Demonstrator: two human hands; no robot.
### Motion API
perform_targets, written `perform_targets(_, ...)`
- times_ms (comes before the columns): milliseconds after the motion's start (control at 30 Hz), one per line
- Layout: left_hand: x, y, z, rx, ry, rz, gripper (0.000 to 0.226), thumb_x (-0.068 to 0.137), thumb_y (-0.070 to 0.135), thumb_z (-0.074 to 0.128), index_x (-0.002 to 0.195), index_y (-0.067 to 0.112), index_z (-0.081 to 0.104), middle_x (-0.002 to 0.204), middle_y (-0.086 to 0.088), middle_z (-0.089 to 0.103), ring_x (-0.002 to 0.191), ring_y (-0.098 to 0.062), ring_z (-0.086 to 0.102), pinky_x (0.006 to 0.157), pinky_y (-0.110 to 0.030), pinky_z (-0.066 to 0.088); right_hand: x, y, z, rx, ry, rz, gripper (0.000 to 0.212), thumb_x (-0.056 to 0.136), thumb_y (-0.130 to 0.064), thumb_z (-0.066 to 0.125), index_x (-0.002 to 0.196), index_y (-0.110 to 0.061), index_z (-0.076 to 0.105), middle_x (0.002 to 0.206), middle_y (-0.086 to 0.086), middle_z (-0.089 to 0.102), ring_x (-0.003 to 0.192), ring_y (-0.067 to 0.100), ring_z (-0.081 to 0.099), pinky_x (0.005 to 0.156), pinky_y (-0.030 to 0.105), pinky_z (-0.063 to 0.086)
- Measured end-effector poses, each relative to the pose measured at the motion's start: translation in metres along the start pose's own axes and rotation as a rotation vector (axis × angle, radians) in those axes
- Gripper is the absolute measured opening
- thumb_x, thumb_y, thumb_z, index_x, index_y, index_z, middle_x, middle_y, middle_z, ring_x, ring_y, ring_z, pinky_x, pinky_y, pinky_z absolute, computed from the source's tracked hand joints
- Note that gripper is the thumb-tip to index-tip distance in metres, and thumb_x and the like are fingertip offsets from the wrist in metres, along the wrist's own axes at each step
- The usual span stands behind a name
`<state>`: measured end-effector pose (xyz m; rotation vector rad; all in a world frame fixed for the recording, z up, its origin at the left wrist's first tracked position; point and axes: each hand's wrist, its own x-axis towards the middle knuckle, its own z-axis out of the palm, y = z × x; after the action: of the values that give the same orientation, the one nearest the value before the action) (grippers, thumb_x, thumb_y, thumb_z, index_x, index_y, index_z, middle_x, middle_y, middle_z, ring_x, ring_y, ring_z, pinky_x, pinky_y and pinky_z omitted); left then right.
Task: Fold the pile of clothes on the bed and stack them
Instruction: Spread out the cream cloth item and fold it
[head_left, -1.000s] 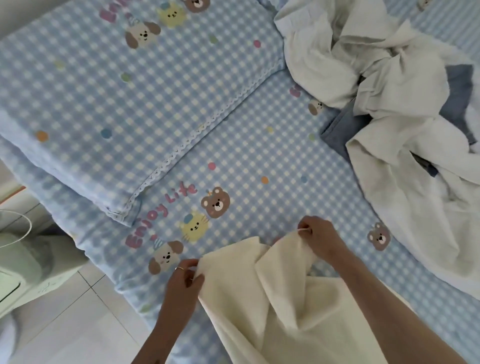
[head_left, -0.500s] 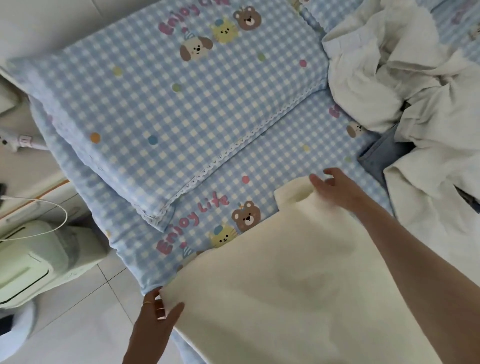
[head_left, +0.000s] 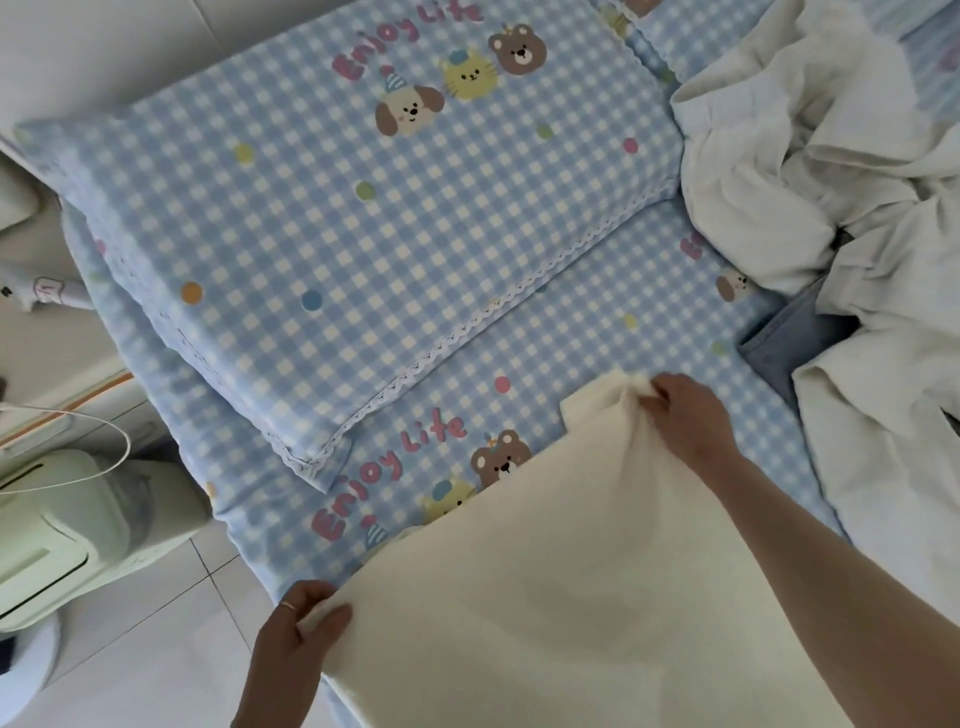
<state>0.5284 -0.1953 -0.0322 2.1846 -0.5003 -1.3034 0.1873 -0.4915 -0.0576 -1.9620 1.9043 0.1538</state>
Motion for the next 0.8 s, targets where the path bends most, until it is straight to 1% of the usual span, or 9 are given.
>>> perform_targets(67,0.003,0.009,-0.009,-0.062,0.055,0.023,0.019,0.075,-0.011,0.066,0.078,0.007,0.060,0.059,0.002,0.060,0.053,0.000,0.052,0.050,-0.005,0.040,0.012,0.008,-0.018,0.142,0.204,0.043,0.017,0.093,-0.024,0.052,0.093,-0.009,0.059,0.094,0.015,0.061,0.088,0.034,0.059,0.069,0.033,0.037)
perform_targets(133,0.014,0.014,-0.016,-0.025,0.103,0.019,0.022,0.076,-0.010,0.067,0.079,0.010,0.060,0.063,0.003,0.061,0.057,0.000,0.054,0.052,-0.004,0.041,0.023,0.015,-0.028,0.294,0.282,0.105,0.019,0.092,-0.024,0.053,0.102,-0.009,0.061,0.099,0.015,0.064,0.093,0.034,0.060,0.075,0.036,0.042)
perform_targets(233,0.035,0.018,-0.014,0.145,0.113,-0.034,0.022,0.080,-0.004,0.067,0.097,0.007,0.058,0.078,-0.010,0.062,0.073,-0.026,0.058,0.065,-0.029,0.049,0.029,0.012,-0.022,0.340,0.092,0.171,0.048,0.094,-0.026,0.055,0.137,-0.010,0.041,0.134,0.015,0.049,0.120,0.031,0.050,0.099,0.041,0.040)
perform_targets(333,0.045,0.030,0.000,0.278,0.138,-0.008,0.041,0.082,0.012,0.070,0.117,0.014,0.049,0.096,-0.008,0.061,0.084,-0.029,0.058,0.075,-0.040,0.045,0.011,0.008,-0.006,0.284,0.050,0.157,0.061,0.095,-0.030,0.052,0.146,-0.011,0.026,0.147,0.015,0.035,0.134,0.030,0.034,0.107,0.041,0.031)
perform_targets(400,0.049,0.037,0.012,0.416,0.135,0.068,0.041,0.081,0.018,0.071,0.117,0.019,0.053,0.102,-0.004,0.057,0.094,-0.029,0.056,0.078,-0.037,0.042,-0.014,0.012,0.009,0.240,0.057,0.082,0.061,0.095,-0.030,0.051,0.147,-0.012,0.025,0.149,0.013,0.032,0.136,0.029,0.031,0.108,0.042,0.030)
perform_targets(500,0.053,0.038,0.023,0.562,0.181,0.092,0.026,0.083,0.006,0.064,0.109,0.008,0.062,0.107,-0.016,0.060,0.100,-0.036,0.057,0.083,-0.040,0.040,-0.051,0.036,0.033,0.042,-0.106,0.012,0.060,0.096,-0.032,0.048,0.149,-0.019,0.023,0.156,0.008,0.020,0.142,0.024,0.022,0.114,0.040,0.025)
perform_targets(633,0.048,0.033,0.011,0.685,0.243,-0.004,0.023,0.079,-0.004,0.065,0.102,-0.003,0.064,0.105,-0.030,0.060,0.098,-0.046,0.056,0.089,-0.050,0.043,-0.076,0.077,0.040,-0.095,-0.135,0.136,0.058,0.098,-0.024,0.042,0.150,-0.015,0.017,0.158,0.010,0.014,0.145,0.023,0.016,0.114,0.039,0.023)
perform_targets(700,0.044,0.035,0.013,0.809,0.281,0.084,0.030,0.070,-0.011,0.069,0.100,-0.007,0.067,0.104,-0.035,0.058,0.096,-0.052,0.054,0.088,-0.057,0.044,-0.078,0.079,0.036,0.020,-0.047,0.195,0.059,0.096,-0.021,0.046,0.148,-0.007,0.022,0.154,0.018,0.021,0.141,0.030,0.025,0.112,0.041,0.028)
perform_targets(800,0.042,0.058,0.044,0.896,0.237,0.418,0.038,0.065,-0.006,0.076,0.101,-0.004,0.065,0.106,-0.029,0.061,0.096,-0.052,0.056,0.084,-0.058,0.046,-0.066,0.064,0.025,0.154,0.040,0.171,0.057,0.097,-0.021,0.047,0.147,-0.005,0.024,0.153,0.018,0.024,0.141,0.031,0.026,0.114,0.041,0.027)
